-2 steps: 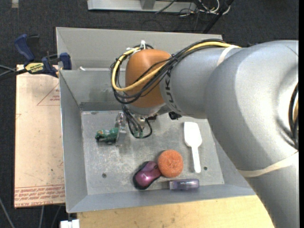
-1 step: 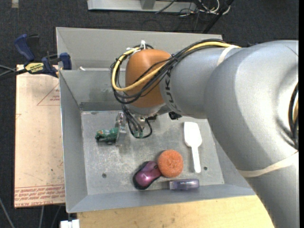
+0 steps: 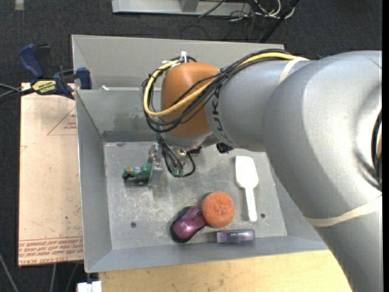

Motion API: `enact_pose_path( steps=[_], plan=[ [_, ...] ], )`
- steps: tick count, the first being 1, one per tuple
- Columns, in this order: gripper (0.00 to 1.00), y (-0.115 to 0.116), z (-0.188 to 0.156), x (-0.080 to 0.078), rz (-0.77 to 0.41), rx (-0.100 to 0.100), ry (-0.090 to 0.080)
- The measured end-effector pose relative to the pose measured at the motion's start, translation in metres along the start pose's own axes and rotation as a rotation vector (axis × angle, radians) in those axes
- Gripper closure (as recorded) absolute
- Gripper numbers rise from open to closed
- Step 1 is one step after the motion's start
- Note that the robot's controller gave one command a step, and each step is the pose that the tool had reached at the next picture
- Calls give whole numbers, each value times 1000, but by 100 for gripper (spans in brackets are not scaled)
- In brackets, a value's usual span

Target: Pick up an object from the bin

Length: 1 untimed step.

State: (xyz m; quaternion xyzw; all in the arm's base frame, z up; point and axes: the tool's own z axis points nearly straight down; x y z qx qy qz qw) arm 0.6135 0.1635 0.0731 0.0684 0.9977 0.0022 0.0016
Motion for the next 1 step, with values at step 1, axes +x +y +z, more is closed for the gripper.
enact_pose_path(
  steps=[1],
  plan=[
    [100,0,-13,1,0,1,4]
  ],
)
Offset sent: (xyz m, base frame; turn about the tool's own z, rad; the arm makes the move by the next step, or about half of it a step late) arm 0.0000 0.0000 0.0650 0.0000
